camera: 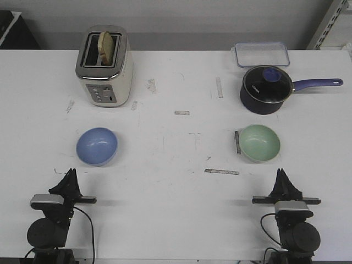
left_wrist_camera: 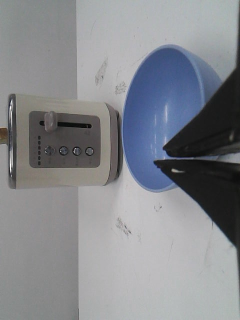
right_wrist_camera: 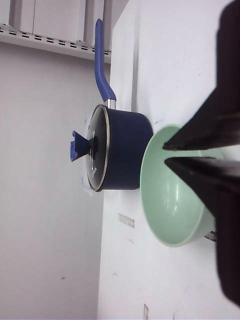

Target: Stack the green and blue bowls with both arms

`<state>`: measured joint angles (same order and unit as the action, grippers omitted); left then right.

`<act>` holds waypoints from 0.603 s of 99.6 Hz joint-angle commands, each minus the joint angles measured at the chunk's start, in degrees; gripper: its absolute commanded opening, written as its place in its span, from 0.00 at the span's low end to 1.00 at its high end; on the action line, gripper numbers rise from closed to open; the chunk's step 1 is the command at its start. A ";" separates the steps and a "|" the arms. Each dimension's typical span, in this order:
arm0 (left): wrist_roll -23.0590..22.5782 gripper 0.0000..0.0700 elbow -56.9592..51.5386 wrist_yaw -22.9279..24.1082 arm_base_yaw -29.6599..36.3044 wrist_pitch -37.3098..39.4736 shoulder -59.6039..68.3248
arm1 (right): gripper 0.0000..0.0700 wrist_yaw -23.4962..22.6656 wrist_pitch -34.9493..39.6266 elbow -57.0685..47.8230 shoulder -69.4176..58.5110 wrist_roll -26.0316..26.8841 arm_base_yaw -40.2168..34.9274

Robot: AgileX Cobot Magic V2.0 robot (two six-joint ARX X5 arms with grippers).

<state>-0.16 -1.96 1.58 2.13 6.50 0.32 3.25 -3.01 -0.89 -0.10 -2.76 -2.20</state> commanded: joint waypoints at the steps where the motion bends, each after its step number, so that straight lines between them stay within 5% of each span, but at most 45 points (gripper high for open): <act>1: -0.50 0.00 1.18 0.13 -0.02 0.85 -0.04 | 0.02 0.20 -0.35 0.17 0.02 -0.46 0.00; 60: -0.50 0.00 1.18 0.13 -0.02 0.87 -0.04 | 0.02 0.22 0.94 0.15 0.02 1.44 0.00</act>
<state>-0.16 -1.96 1.58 2.13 6.50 0.30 3.25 -1.96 -0.89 -0.10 -2.13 -2.20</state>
